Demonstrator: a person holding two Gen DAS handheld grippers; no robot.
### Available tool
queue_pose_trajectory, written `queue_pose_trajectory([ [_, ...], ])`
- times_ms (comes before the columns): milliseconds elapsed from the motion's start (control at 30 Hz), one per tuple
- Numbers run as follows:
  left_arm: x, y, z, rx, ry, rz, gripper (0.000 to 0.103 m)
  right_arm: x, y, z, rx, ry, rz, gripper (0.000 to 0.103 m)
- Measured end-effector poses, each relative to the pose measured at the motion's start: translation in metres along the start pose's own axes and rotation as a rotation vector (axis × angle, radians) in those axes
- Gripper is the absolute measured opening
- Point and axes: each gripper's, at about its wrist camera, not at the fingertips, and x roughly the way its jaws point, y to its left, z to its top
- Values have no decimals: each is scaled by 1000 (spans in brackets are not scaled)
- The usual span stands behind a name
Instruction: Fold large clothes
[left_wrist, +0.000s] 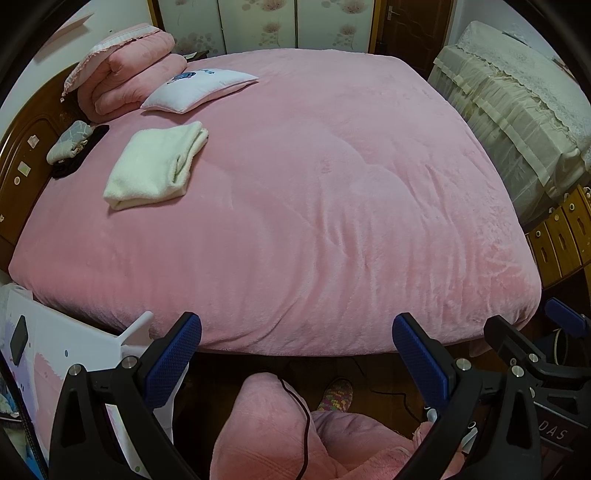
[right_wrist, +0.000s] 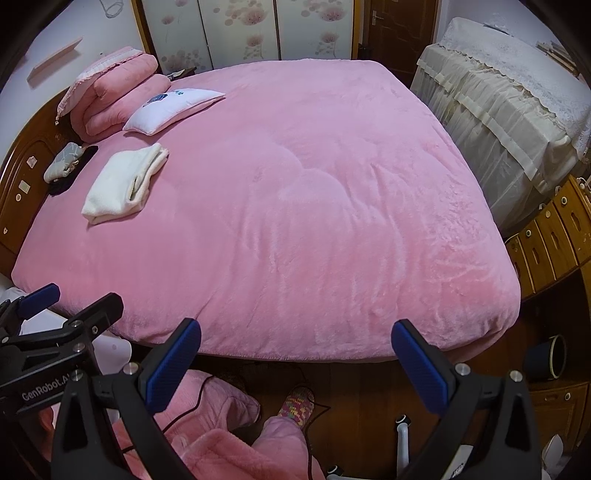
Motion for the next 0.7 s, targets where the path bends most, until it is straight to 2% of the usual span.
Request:
queue_pose_trajectory([
  [700,4,-17,14,42,-7,-18,102,-4,-15,4,23,-22,-33,103],
])
